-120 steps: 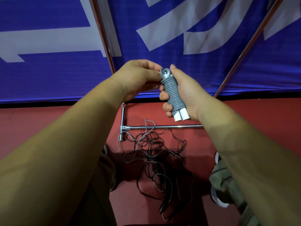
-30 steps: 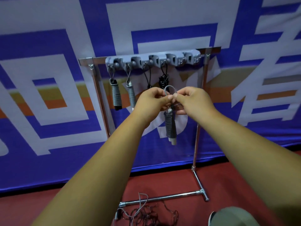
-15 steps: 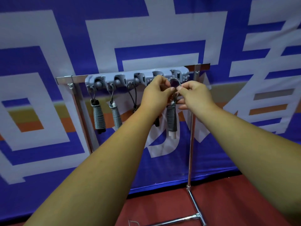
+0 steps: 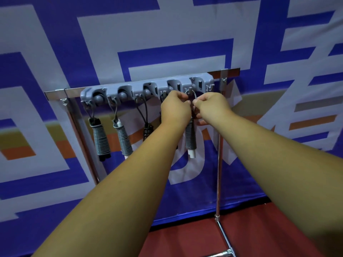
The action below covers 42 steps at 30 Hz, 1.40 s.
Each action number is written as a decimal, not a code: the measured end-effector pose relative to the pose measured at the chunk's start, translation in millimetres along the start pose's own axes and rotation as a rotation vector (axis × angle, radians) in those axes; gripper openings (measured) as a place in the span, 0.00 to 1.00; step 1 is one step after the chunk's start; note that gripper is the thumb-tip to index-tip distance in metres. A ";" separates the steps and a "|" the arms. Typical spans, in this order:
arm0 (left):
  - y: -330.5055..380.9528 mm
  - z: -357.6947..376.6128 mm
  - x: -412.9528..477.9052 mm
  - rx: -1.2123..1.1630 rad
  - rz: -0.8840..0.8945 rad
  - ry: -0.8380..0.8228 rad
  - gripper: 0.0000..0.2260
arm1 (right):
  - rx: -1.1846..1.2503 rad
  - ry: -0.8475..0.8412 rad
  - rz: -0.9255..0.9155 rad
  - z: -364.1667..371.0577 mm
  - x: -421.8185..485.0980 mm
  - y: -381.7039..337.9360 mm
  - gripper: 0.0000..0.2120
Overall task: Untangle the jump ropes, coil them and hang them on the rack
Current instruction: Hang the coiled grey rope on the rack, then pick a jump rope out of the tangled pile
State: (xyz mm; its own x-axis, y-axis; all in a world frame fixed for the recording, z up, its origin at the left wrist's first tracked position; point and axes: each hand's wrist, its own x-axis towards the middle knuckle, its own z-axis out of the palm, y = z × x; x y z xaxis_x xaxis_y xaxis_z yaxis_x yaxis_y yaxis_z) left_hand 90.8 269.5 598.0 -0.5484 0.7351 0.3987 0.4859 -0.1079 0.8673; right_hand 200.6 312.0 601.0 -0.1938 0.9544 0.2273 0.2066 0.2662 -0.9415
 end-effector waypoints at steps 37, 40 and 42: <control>-499.1 -32.2 -262.3 0.053 -0.981 -0.536 0.06 | -0.176 -0.523 1.129 213.4 -234.7 478.2 0.09; -547.5 -38.1 -294.3 0.176 -1.111 -0.559 0.05 | -0.241 -0.591 1.224 221.9 -273.0 521.8 0.09; -575.1 -43.4 -312.2 0.317 -1.136 -0.579 0.06 | -0.279 -0.637 1.252 229.4 -294.8 544.6 0.10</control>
State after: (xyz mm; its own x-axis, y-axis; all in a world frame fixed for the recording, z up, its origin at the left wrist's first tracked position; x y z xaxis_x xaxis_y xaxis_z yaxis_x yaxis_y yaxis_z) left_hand -47.0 73.0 -12.4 -0.4239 0.4984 -0.7562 0.1304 0.8598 0.4936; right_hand 150.3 144.6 -35.8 -0.1205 0.3740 -0.9196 0.7234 -0.6013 -0.3394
